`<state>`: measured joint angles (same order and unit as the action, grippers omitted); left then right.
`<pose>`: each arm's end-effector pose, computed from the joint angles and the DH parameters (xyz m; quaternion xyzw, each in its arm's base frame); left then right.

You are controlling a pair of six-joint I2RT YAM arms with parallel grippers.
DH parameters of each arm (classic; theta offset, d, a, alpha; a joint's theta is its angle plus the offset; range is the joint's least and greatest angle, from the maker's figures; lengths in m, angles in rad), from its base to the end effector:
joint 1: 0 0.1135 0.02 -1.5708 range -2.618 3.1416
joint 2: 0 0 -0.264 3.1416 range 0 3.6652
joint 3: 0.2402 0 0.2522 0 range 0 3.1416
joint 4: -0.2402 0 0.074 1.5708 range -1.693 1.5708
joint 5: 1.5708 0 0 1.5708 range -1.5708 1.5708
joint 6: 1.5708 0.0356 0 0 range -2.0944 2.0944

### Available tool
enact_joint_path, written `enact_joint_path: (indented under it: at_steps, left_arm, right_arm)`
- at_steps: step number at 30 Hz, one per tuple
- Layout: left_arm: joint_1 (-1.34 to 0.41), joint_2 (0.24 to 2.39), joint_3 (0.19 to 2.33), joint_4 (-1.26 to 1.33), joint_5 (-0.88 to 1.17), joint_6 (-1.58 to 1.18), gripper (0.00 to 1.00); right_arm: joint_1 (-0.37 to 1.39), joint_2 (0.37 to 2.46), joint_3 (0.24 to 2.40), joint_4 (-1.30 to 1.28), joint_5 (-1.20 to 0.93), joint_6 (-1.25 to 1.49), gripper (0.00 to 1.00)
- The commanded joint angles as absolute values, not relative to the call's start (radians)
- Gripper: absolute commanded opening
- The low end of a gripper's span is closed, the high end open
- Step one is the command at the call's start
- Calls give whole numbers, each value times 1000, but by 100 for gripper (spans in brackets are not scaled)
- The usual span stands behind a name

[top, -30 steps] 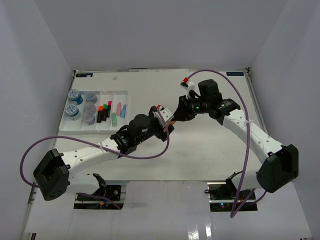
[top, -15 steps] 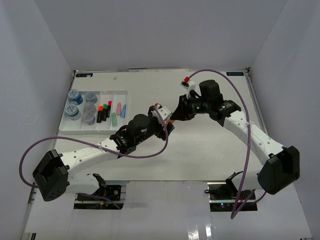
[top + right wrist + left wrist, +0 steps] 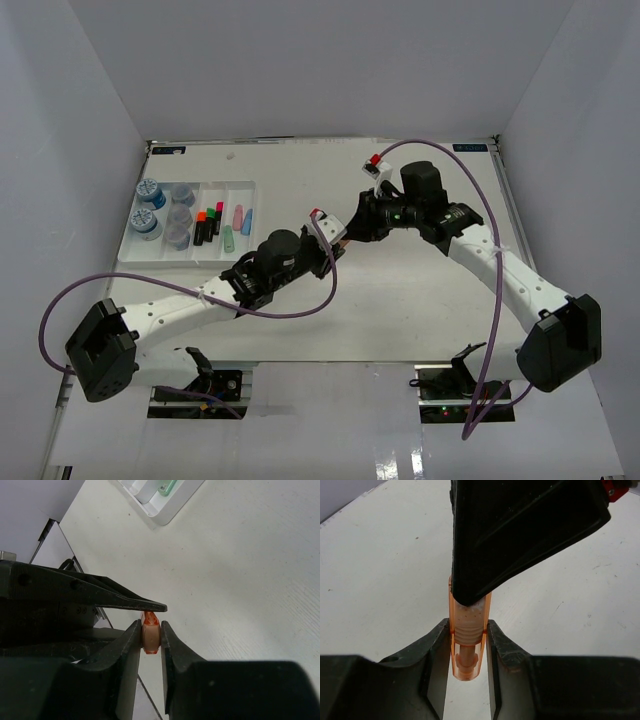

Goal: Sort the stationery into containers
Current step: Close the pen cap on the pen.

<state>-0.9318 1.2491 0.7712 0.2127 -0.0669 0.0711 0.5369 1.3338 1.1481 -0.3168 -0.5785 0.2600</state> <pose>0.1733 -0.2292 0.2759 0.3638 0.7060 -0.2291 0.5628 0.2485 0.1706 0.3339 -0.2577 0.7970 0.4156 0.3545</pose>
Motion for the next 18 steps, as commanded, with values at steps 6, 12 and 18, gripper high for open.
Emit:
enact_joint_path:
  at_steps: [6,12,18]
  left_arm:
    - [-930,1200,741,224,-97,66,31]
    - [-930,1198,715,212,-147,38,29]
    - [-852,1222,751,94,-337,-141,30]
  right_arm:
    - [506,1286,1143,-296,-555,273,55]
    - [430,1244,1134,-302,-542,275,85]
    - [338,1149,1069,-327,-454,227,93]
